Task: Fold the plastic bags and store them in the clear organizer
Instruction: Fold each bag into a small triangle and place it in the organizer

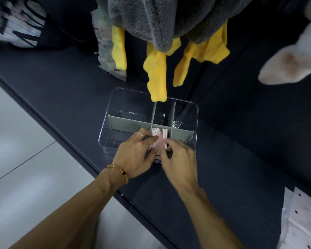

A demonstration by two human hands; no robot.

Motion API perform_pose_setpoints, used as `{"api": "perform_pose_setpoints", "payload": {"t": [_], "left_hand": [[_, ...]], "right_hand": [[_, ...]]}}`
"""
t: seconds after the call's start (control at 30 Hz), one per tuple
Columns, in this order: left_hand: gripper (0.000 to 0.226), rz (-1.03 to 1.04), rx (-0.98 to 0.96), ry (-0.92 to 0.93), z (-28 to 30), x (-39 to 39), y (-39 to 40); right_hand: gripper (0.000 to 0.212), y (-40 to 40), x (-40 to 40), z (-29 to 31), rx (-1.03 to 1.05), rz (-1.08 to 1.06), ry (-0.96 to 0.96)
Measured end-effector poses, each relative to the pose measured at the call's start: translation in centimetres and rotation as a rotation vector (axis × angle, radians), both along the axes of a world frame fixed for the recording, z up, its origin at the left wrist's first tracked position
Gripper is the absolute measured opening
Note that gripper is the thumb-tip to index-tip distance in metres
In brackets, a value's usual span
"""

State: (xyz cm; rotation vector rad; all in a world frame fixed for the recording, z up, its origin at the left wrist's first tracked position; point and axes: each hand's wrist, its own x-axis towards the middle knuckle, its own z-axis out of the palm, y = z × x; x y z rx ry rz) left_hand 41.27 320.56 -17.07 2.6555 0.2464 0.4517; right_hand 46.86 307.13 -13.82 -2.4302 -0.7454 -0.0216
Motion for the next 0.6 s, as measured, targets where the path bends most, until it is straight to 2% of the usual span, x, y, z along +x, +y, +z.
{"api": "perform_pose_setpoints", "payload": {"t": [0.03, 0.13, 0.23, 0.33, 0.43, 0.53, 0.6], "left_hand": [[0.039, -0.006, 0.007, -0.004, 0.0, -0.1, 0.0], [0.037, -0.013, 0.011, -0.036, 0.1, -0.3, -0.1], [0.035, -0.018, 0.022, -0.064, 0.1, -0.5, -0.2], [0.037, -0.063, 0.106, -0.052, 0.0, -0.6, -0.2], [0.034, -0.061, 0.102, -0.024, 0.2, -0.7, -0.3], [0.035, 0.054, -0.098, -0.044, 1.0, -1.4, -1.4], [0.032, 0.177, -0.433, -0.087, 2.0, -2.2, -3.1]], "right_hand": [[0.018, -0.2, -0.1, -0.3, -0.045, 0.012, -0.026], [0.026, -0.2, -0.2, -0.7, -0.162, 0.065, -0.032], [0.022, -0.3, -0.3, -0.6, -0.106, 0.057, -0.035], [0.020, -0.3, 0.0, -0.5, -0.173, 0.104, -0.005], [0.020, -0.6, 0.1, -0.2, -0.004, 0.013, 0.055], [0.022, -2.3, -0.2, 0.3, 0.198, -0.173, 0.168], [0.029, -4.4, -0.2, 0.4, 0.278, -0.293, 0.253]]}}
